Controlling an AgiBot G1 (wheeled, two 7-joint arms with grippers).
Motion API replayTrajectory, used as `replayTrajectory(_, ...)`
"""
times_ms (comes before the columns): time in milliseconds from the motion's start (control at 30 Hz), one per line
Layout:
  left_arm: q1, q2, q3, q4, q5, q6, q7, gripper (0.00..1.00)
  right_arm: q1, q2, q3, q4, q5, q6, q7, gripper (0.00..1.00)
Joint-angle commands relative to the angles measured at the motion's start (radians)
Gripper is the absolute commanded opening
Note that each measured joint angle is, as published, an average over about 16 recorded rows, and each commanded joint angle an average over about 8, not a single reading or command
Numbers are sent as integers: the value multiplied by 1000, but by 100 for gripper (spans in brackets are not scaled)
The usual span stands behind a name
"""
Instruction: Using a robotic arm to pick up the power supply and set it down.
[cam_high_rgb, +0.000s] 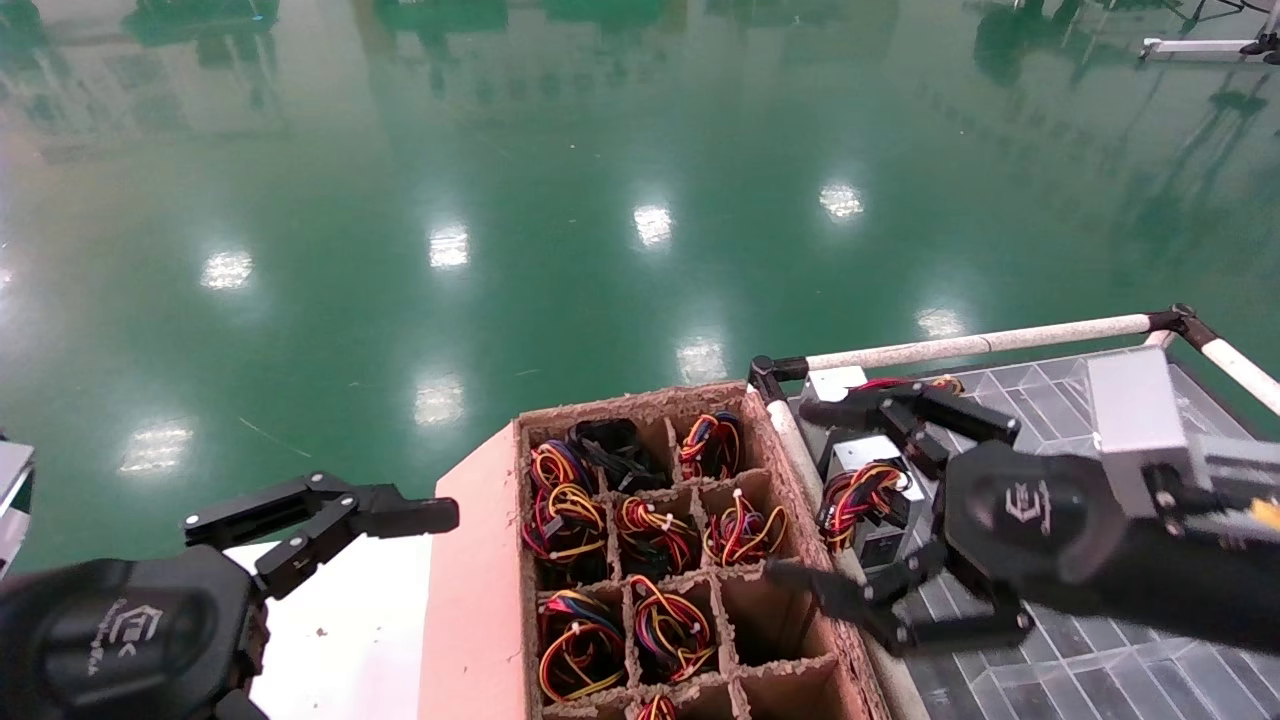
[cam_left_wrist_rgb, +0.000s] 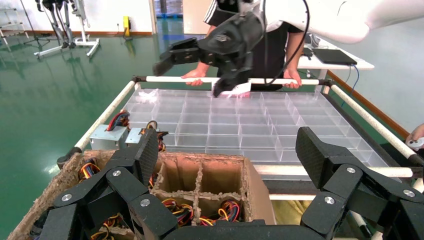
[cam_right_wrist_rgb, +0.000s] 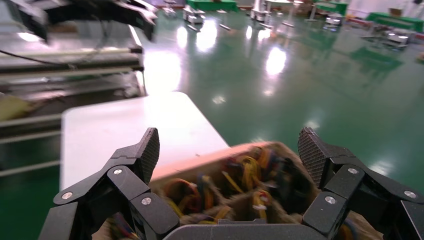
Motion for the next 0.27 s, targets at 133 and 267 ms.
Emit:
replayTrajectory(133, 0, 0, 0, 0, 0, 0, 0, 100, -59, 21, 31, 106, 39, -8, 78, 100)
replayTrajectory(267, 0, 0, 0, 0, 0, 0, 0, 100, -88, 31, 47, 160, 59, -12, 117, 100)
